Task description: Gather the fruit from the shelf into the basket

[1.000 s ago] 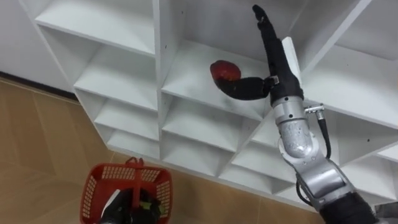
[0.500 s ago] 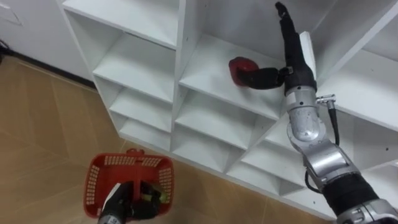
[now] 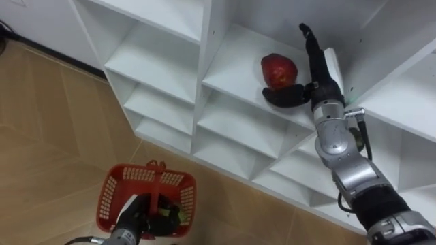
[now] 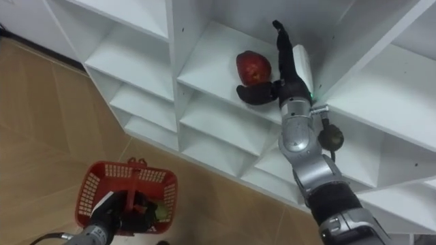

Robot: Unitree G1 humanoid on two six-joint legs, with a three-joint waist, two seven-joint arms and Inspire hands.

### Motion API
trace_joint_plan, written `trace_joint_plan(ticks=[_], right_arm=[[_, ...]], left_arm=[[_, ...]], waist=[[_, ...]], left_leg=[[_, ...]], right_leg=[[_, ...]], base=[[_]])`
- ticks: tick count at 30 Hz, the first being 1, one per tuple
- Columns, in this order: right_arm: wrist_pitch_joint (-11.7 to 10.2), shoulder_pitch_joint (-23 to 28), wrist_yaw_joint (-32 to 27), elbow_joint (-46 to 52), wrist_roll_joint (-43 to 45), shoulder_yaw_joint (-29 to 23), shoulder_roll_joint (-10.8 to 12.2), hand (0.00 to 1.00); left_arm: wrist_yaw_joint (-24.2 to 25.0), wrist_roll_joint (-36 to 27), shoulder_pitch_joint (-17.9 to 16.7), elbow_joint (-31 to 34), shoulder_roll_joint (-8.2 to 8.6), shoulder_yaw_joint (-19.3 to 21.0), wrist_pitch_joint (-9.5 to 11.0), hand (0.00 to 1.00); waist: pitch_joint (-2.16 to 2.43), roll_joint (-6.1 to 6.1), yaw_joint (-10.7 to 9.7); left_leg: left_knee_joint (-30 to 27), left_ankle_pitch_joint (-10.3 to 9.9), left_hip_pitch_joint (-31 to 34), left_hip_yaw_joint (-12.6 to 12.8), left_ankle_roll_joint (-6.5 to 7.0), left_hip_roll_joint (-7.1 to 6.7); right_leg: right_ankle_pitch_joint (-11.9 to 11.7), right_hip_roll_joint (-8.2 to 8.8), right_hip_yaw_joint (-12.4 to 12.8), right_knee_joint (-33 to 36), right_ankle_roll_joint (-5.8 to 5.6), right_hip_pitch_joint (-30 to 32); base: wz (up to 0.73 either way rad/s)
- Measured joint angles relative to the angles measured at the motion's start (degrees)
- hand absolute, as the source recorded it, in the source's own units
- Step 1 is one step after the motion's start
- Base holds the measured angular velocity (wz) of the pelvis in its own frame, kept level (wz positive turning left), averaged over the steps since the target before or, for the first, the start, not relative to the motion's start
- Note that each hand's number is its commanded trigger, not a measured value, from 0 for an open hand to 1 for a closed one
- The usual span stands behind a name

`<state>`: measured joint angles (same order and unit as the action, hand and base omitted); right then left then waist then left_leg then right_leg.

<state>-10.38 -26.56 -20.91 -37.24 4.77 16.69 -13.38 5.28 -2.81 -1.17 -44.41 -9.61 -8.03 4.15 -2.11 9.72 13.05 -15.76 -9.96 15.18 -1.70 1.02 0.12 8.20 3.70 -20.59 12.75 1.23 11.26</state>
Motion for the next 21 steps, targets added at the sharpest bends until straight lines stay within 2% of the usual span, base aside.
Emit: trace_joint_plan(ticks=[6, 12, 14, 16, 21], right_arm=[[-0.2, -0.47, -0.07, -1.32, -0.06, -0.11, -0.01, 0.0], [-0.74, -4.32, -0.14, -5.83, -3.23, -0.14, -0.44, 0.0], [-0.85, -4.73, -0.15, -6.85, -3.31, -0.17, -0.43, 0.0], [-0.75, -5.8, -0.18, -7.94, -3.34, -0.19, -0.43, 0.0], [-0.84, -7.25, -0.24, -9.72, -3.35, -0.67, -0.43, 0.0]], left_arm=[[-0.01, -0.02, 0.68, 0.03, 0.72, -0.22, 0.01, 1.0], [-0.01, -0.31, 1.75, -0.03, 1.3, -1.4, 0.01, 1.0], [-0.01, -0.37, 1.73, -0.05, 1.33, -1.47, 0.0, 1.0], [-0.01, -0.41, 1.78, -0.05, 1.29, -1.59, -0.01, 1.0], [-0.02, -1.47, 1.89, -0.07, 1.19, -1.7, -0.03, 1.0]], waist=[[-0.14, -0.13, -0.02], [-0.44, -0.11, -0.04], [-0.49, -0.15, -0.04], [-0.75, -0.4, -0.04], [-0.83, -0.47, -0.04]], left_leg=[[-0.06, 0.07, 0.21, -0.07, -0.03, 0.0], [0.01, 0.3, 1.16, -0.02, -0.01, 0.01], [-0.07, 0.32, 1.16, 0.04, 0.02, 0.01], [0.01, 0.36, 1.2, -0.05, 0.09, -0.03], [0.06, 0.59, 1.8, 0.0, 0.04, -0.04]], right_leg=[[0.0, 0.01, -0.01, 0.01, 0.0, 0.02], [0.0, 0.24, -0.21, 0.84, 0.01, 1.11], [0.0, 0.29, -0.25, 0.89, 0.0, 1.1], [0.0, 0.36, -0.28, 0.89, 0.0, 1.12], [0.0, 0.42, -0.49, 1.1, 0.01, 1.84]], base=[[0.0], [0.03], [0.0], [0.0], [0.01]])
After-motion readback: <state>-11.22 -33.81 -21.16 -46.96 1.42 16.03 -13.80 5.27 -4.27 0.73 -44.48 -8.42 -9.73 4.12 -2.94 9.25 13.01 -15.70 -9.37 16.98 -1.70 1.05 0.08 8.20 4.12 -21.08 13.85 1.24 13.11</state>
